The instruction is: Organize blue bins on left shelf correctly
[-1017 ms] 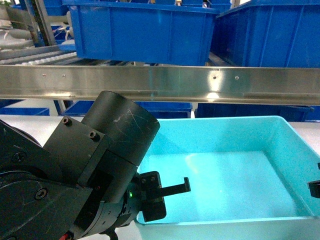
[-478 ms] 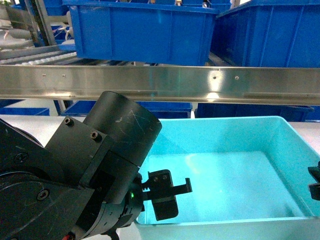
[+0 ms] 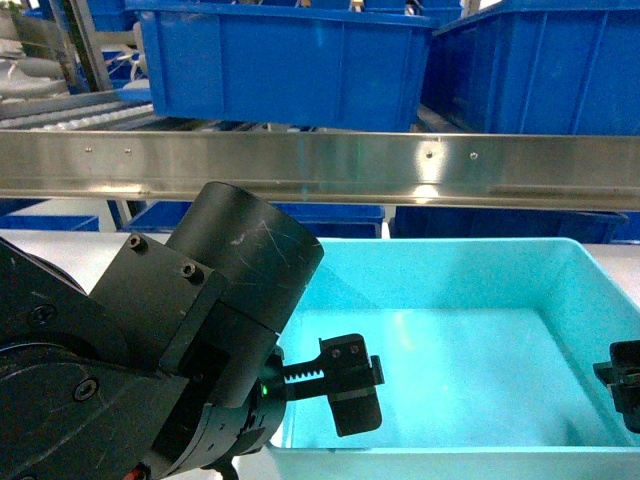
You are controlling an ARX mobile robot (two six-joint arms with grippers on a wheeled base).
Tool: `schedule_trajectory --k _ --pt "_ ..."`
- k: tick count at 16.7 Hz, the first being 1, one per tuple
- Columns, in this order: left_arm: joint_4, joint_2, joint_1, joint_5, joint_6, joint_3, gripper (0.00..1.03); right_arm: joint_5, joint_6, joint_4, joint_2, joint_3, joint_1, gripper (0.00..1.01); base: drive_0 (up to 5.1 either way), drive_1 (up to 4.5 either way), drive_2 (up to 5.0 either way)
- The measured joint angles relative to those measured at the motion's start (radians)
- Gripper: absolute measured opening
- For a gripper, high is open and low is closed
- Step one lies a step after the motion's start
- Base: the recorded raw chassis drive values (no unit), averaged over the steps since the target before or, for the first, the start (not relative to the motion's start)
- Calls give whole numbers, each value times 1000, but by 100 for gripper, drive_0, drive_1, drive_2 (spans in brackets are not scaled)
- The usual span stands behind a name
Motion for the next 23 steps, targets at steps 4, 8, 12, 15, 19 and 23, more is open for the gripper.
schedule_trajectory --k 4,8,12,15,19,23 --pt "0 0 0 0 0 0 98 0 0 0 0 0 0 42 0 0 0" --pt "0 0 0 0 0 0 98 -3 0 0 0 0 0 4 0 0 0" --pt "0 0 0 0 0 0 78 -4 22 0 0 0 0 2 0 0 0" --pt "0 0 0 0 0 0 51 -4 23 0 0 0 0 2 0 0 0" --pt "0 0 0 0 0 0 15 -5 23 -1 0 0 0 2 0 0 0" --pt "53 -15 -4 -62 51 -26 2 -23 6 9 -37 -5 1 2 0 0 0"
